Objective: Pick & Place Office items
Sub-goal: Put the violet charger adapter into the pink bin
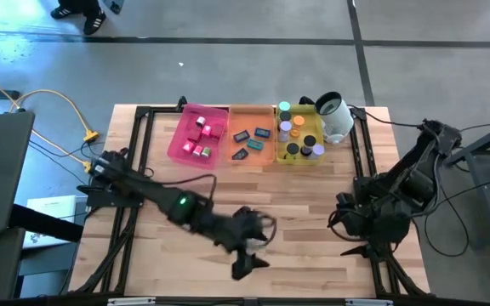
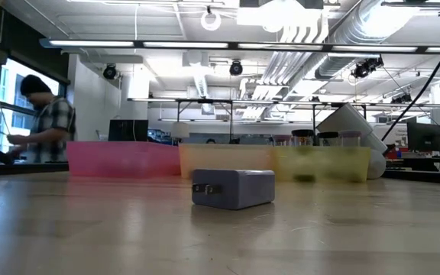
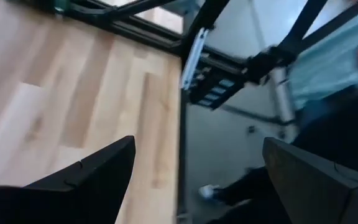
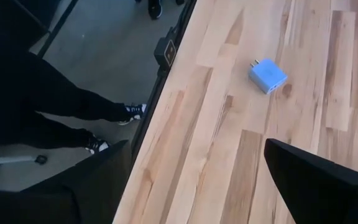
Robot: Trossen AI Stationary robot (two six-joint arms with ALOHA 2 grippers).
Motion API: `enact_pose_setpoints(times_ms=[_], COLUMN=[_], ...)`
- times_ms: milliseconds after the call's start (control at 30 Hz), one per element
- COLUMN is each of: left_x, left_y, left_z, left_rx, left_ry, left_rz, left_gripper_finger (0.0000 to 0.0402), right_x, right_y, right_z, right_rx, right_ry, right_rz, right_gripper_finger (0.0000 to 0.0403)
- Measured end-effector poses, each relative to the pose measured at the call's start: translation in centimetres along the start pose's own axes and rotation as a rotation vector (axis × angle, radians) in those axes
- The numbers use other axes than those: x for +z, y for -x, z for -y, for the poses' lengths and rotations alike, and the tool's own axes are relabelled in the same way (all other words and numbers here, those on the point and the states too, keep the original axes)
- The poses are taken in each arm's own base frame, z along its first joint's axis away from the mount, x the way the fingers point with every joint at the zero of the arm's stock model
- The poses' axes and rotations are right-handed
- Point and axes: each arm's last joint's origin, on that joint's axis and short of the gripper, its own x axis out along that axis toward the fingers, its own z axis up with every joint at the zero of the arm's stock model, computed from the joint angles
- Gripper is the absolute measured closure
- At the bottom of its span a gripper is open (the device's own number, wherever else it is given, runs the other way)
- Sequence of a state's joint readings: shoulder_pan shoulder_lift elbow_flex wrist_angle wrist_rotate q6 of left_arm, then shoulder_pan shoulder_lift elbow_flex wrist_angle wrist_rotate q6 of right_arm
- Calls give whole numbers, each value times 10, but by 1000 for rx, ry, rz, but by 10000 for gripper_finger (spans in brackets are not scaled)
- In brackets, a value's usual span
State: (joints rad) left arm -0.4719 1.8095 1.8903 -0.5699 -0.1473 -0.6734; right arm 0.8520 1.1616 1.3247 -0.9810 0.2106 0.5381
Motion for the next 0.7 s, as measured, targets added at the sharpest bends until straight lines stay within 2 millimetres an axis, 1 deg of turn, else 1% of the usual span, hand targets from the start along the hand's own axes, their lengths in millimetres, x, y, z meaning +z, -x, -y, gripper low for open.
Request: enact_pose_setpoints(times_ms=[67,133,233,300,367,433,467,600,700], left_x=[-6,-9,-11,-12,-13,-18,-23,-33,-31], left_y=[6,6,-2,-4,-7,-11,-15,-31,-40], left_z=[10,22,39,41,34,22,14,-16,-31], left_rx=[50,57,67,111,186,274,327,491,538], left_ry=[-79,-160,-288,-333,-335,-316,-289,-45,117], left_rz=[-1,29,51,0,-63,-146,-201,-333,-360], left_gripper_finger=[57,57,57,57,57,57,57,57,57], right_x=[0,1,1,1,1,1,0,-1,-3], right_y=[-1,0,0,0,0,1,1,2,4], right_z=[0,0,0,0,1,1,1,2,4], right_rx=[1,2,0,-14,-21,-21,-22,-35,-58], right_ry=[2,5,6,9,13,17,18,21,25], right_rz=[1,4,5,12,16,17,14,5,3], right_gripper_finger=[46,46,46,46,46,46,46,46,46])
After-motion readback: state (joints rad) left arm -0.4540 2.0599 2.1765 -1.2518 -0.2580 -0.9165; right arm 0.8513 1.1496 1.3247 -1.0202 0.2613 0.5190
